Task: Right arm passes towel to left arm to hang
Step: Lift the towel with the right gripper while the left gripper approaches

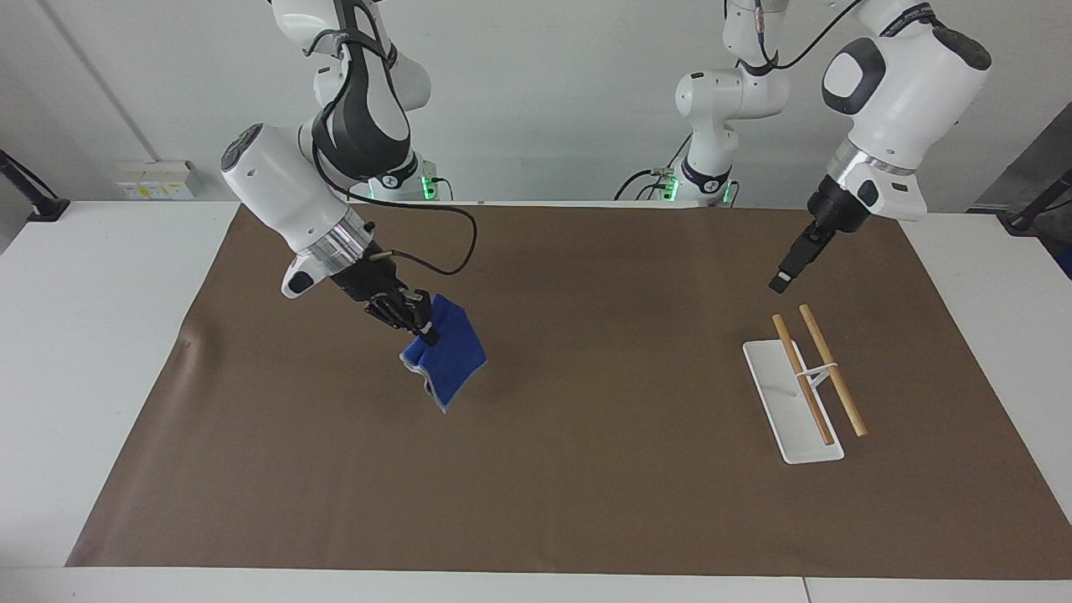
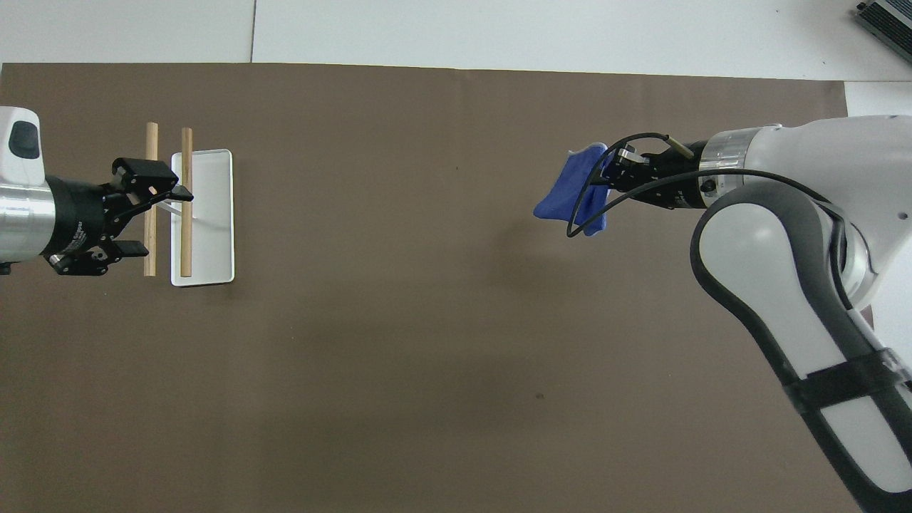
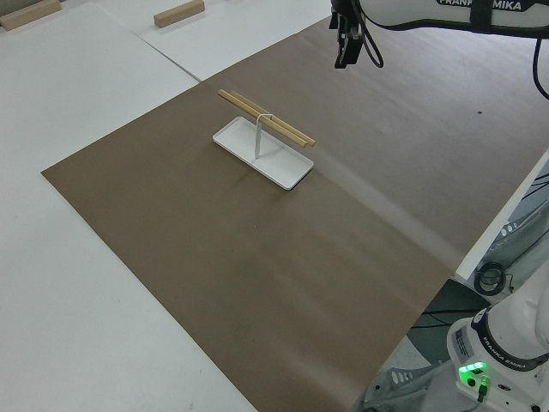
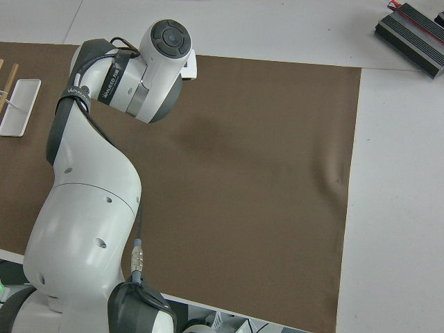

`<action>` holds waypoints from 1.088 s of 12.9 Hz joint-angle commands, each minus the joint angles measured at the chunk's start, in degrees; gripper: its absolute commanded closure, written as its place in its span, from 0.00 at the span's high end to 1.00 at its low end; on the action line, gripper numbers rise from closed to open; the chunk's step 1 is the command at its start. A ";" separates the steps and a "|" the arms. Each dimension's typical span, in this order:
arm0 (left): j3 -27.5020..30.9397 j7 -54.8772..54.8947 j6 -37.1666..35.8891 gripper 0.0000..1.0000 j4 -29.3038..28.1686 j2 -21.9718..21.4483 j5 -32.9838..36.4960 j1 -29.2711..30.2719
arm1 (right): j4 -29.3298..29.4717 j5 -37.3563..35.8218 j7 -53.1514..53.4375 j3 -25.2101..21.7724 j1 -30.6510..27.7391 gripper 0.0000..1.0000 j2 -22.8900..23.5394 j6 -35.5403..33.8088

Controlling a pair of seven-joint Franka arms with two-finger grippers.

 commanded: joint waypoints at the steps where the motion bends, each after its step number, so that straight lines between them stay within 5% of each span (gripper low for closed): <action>1: -3.76 -14.67 8.36 1.00 -3.57 -1.49 -2.20 -0.40 | 0.98 6.41 6.25 0.32 2.18 0.00 0.71 2.44; 8: -15.97 -44.40 30.77 1.00 -6.91 2.99 -4.84 -0.58 | 0.28 22.76 22.00 0.32 14.66 0.00 1.85 16.94; 11: -18.09 -46.53 33.16 1.00 -6.91 5.10 -4.75 -0.84 | 0.36 32.25 22.45 0.32 17.48 0.00 2.56 20.81; 14: -18.71 -46.62 38.16 1.00 -6.91 8.17 -4.75 -0.84 | 0.36 33.06 22.54 0.32 19.60 0.00 2.64 23.20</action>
